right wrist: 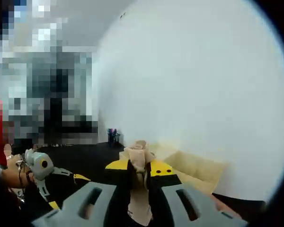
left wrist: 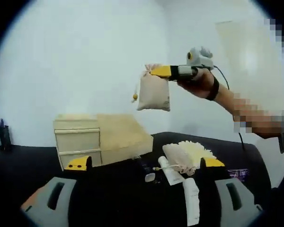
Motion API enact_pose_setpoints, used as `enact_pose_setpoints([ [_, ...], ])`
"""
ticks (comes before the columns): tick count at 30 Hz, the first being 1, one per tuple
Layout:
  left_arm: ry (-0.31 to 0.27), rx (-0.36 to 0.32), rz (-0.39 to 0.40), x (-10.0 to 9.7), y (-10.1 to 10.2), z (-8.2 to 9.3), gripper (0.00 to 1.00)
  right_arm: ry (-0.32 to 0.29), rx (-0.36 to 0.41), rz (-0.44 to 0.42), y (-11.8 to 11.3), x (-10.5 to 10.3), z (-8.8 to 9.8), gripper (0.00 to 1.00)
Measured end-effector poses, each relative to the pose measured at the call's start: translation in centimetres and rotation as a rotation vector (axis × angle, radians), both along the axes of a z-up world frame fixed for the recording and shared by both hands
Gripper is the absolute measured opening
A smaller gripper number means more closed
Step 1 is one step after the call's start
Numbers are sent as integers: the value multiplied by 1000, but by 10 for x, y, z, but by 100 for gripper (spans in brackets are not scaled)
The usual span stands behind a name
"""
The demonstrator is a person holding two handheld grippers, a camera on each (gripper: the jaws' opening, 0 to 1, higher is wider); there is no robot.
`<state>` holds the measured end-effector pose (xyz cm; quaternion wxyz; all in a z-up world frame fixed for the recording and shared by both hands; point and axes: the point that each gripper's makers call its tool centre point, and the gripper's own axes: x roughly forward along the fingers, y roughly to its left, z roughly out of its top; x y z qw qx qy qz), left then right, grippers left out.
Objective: Open the drawer, pick up the cosmetic bottles from the table one by one, place them into the drawer, release the gripper, close the drawer, and move the gripper away
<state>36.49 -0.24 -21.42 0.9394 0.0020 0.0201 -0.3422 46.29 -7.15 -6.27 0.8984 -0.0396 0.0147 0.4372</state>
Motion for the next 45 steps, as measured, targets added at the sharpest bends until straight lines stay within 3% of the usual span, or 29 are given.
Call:
enact_pose_setpoints([
  [5,35,57,28,18,-8,-1,85,-38,6,-20,-8,32,2,10],
  [8,52,20,22,25,-11,-4,86,-48,18,-33,-15,51,3,10],
  [10,117,-2,68,30,-8,-19,84,-87,-9,-66,-22,65,2,10],
  [13,95,-17,52,27,-13,-26,83,-92,-14,-85,-29,90,-2,10],
  [16,100,77,34,23,-13,-39,83,-101,-15,-67,-28,103,-9,10],
  [17,76,81,43,23,-12,-36,82,-105,-22,-65,-26,110,-12,10],
  [21,89,-4,11,13,-14,-29,79,-116,-37,-64,-20,133,-19,10],
  [23,90,-92,30,9,-14,-23,76,-136,-63,-75,-17,143,-25,10],
  [26,72,-77,25,6,-15,-23,75,-162,-68,-76,-7,146,-32,10],
  [30,105,-70,27,14,-11,-33,75,-180,-125,-98,-2,157,-37,10],
  [35,118,-36,28,17,-9,-42,74,-176,-137,-116,-2,174,-35,10],
  [39,133,-44,38,27,-4,-43,72,-194,-231,-162,-6,199,-48,10],
  [45,139,-63,44,23,-3,-44,71,-211,-327,-219,-21,231,-65,10],
])
